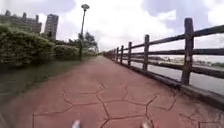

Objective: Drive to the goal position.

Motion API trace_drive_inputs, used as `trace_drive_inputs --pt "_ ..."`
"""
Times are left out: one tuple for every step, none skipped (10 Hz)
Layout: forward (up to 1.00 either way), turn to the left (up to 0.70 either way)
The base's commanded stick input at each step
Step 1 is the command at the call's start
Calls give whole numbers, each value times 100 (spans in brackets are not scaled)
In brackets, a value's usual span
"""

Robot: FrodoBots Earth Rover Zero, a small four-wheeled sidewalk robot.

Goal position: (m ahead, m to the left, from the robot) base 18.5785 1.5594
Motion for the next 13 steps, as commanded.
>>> trace_drive_inputs --pt "85 11" --pt "85 11" --pt "85 11" --pt "85 11" --pt "85 11" --pt "85 11" --pt "85 11" --pt "85 11" --pt "85 11" --pt "85 11" --pt "85 11" --pt "85 11" --pt "85 11"
